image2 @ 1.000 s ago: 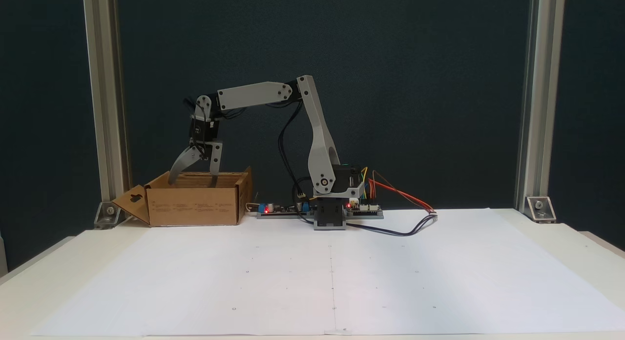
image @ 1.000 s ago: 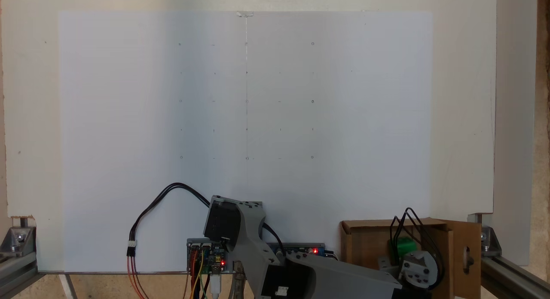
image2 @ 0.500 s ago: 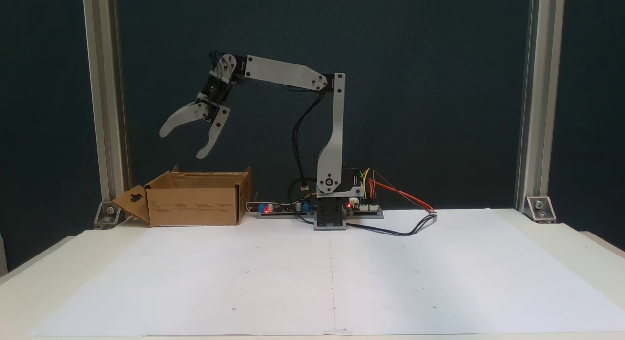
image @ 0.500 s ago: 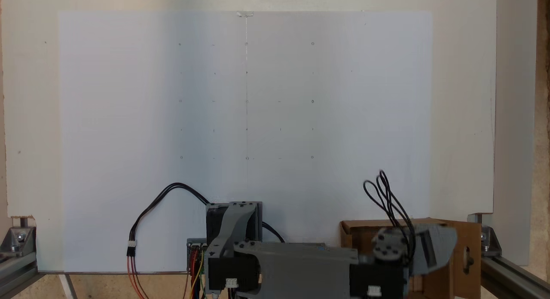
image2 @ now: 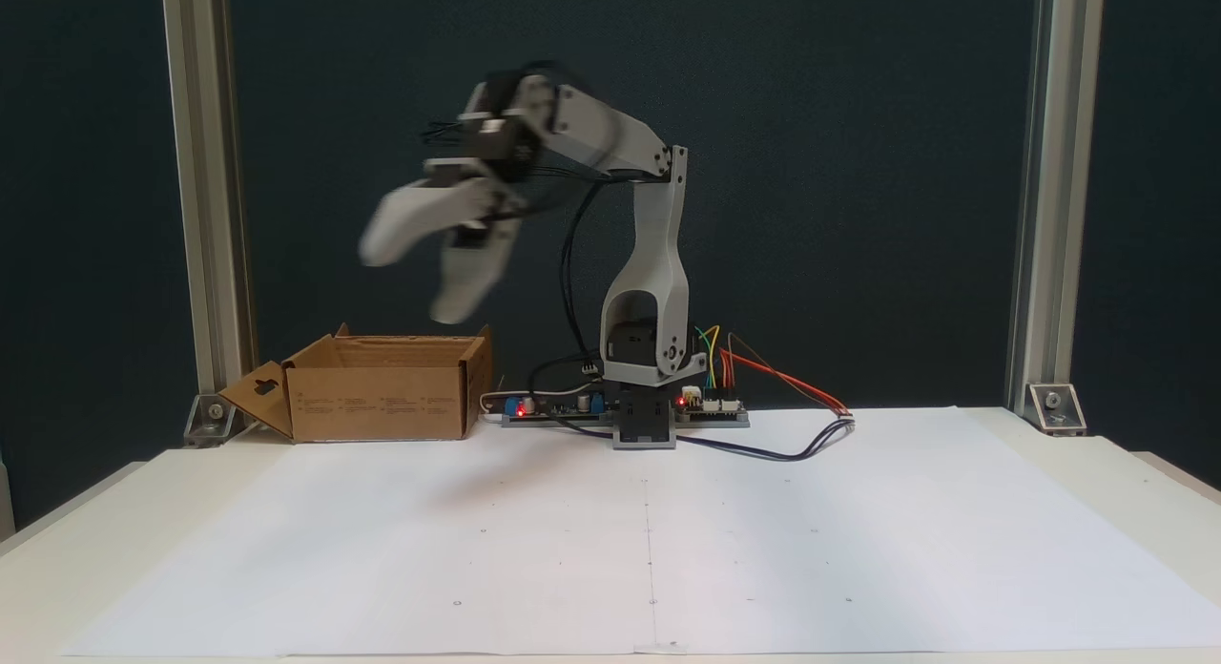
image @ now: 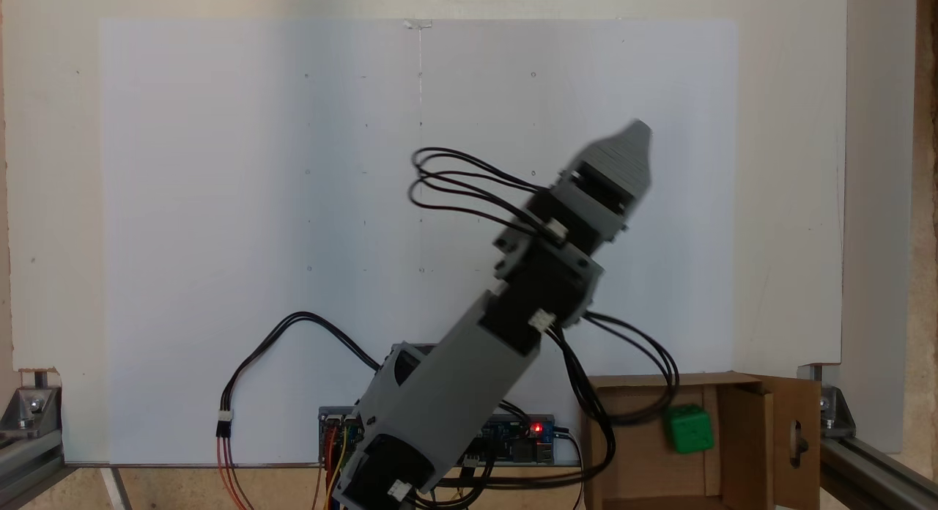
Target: Grasp a green dice and put it in the bin.
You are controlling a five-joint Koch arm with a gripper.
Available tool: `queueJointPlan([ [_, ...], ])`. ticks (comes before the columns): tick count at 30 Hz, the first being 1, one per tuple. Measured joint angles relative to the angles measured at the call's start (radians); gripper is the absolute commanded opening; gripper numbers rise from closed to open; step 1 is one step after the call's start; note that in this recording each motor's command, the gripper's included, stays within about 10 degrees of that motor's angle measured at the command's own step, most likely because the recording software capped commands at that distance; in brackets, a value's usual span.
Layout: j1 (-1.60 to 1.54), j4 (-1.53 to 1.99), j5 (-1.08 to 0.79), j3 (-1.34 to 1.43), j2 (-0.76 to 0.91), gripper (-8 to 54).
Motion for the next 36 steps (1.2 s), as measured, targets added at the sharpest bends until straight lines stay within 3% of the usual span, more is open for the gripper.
queueJointPlan([
  [10, -0.571, -0.015, 0.089, 0.015, 0.069, 43.7],
  [14, -0.693, -0.167, 0.094, 0.253, 0.176, 43.4],
  [36, -0.577, -1.144, 0.094, 1.272, 0.554, 44.9],
])
